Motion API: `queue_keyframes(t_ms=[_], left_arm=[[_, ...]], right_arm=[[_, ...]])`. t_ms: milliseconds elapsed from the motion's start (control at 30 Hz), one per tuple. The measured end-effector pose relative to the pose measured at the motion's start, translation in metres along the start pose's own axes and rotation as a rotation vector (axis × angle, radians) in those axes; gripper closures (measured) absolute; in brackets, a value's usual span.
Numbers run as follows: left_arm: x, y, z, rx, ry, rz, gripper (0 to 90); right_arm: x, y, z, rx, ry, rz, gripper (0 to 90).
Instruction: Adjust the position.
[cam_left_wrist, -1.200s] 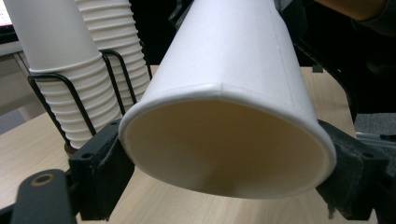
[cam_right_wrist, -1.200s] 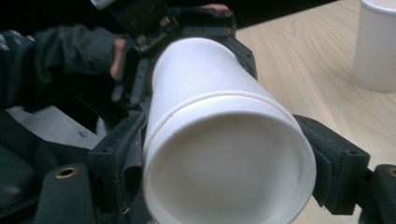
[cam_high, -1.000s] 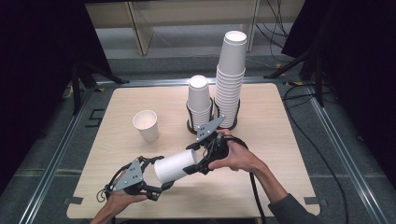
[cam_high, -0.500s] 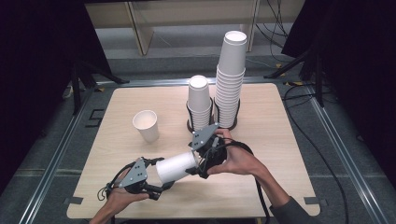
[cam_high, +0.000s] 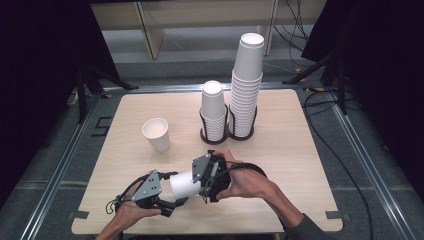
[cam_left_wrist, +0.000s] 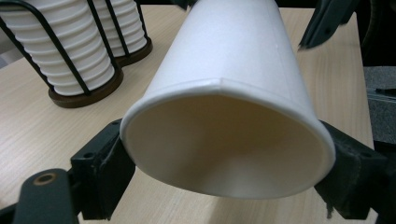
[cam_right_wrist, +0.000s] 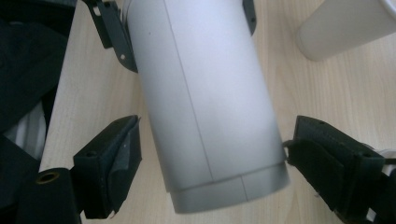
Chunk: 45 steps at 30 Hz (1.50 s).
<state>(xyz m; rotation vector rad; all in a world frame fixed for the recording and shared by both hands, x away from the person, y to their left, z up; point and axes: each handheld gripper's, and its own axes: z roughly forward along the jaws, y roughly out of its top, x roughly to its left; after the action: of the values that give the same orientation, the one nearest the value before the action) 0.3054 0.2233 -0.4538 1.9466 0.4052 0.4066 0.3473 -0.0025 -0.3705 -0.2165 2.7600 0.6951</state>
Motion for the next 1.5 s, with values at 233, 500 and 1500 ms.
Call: queue_keyframes(t_ms=[233,500,1500], left_arm=[[-0.002,0.003,-0.002,-0.025,-0.028,0.016,15.6],[-0.003,0.002,-0.002,-0.006,-0.038,0.024,15.1],[0.011,-0.001,-0.011,-0.257,0.008,-0.207,14.0]], right_arm=[[0.003,0.001,0.011,0.042,0.012,-0.051,17.3],[0.003,-0.001,0.019,0.060,0.030,-0.081,21.4],[-0.028,-0.044,0.008,-0.363,0.137,0.223,23.7]])
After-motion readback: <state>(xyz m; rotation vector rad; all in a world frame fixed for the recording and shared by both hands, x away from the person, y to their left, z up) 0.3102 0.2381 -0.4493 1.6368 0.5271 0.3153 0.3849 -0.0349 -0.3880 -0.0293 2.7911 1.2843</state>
